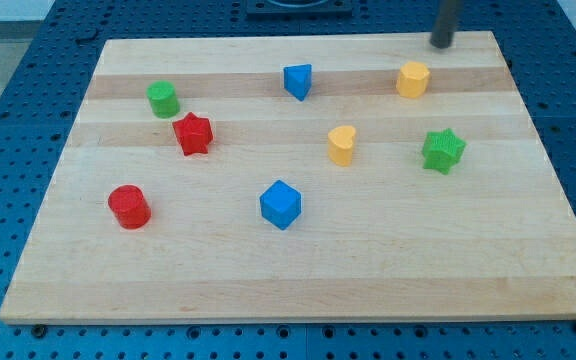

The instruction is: Slide the green star closer to yellow heart

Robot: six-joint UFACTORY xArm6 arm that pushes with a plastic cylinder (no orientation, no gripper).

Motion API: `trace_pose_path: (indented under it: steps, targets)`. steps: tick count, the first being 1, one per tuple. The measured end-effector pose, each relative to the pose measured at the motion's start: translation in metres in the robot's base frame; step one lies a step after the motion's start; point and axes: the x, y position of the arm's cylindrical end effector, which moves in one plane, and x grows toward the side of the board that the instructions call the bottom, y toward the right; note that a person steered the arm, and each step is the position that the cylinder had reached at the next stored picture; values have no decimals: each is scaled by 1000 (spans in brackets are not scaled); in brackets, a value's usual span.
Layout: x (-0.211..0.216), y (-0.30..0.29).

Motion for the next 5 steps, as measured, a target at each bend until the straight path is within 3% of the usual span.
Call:
trace_pose_path:
  steps: [2,3,5]
  targets:
    - [3,6]
    - [55,-9]
    - [70,-8]
